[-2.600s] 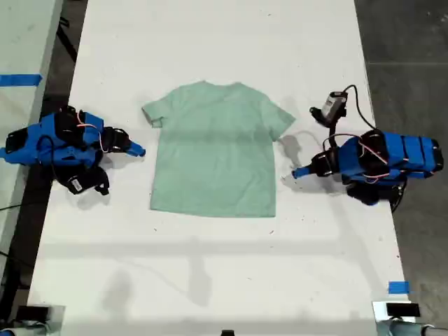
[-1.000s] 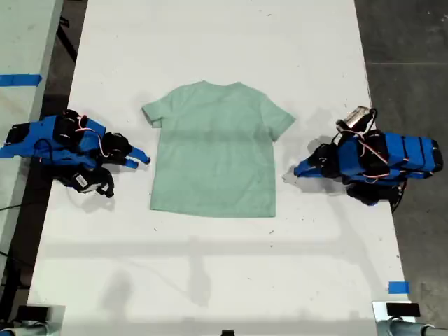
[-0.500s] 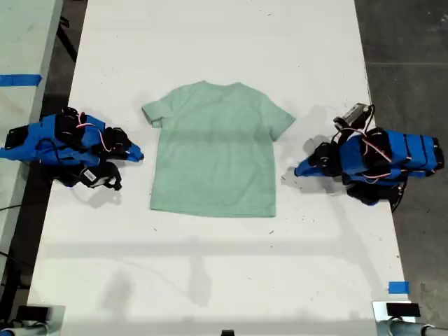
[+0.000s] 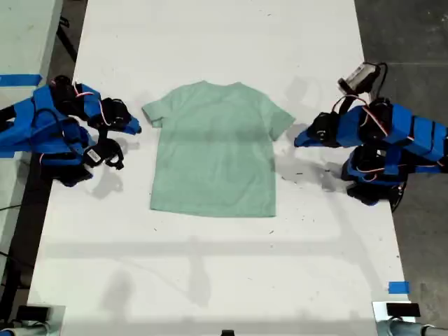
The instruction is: Fold tshirt
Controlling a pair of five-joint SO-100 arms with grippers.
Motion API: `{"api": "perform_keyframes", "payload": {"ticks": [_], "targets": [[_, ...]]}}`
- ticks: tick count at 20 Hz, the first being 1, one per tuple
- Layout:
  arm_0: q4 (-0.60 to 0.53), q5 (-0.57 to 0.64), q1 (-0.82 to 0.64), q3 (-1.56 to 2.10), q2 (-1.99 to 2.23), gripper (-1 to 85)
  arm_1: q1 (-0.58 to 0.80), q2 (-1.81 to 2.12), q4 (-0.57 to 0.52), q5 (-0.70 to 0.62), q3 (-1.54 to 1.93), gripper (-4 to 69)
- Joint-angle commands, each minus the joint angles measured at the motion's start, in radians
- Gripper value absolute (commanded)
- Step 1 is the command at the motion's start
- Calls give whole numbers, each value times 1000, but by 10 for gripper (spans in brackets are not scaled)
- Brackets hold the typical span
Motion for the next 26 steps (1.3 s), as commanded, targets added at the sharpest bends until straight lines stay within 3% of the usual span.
{"api": "perform_keyframes", "payload": {"ticks": [1,7,13,15,17,20,26], "targets": [[29,87,-66,-265,-196,0,91,-143,40,-104,-192,-4],[216,233,-221,-678,-517,0,314,-408,132,-318,-468,-4],[396,385,-359,-856,-660,0,407,-591,209,-443,-698,0],[411,393,-370,-831,-660,0,425,-643,258,-479,-739,142],[390,393,-364,-807,-653,0,443,-664,253,-508,-718,236],[364,391,-354,-767,-653,0,480,-695,170,-557,-609,280],[321,388,-339,-713,-663,0,571,-770,-133,-667,-337,285]]}}
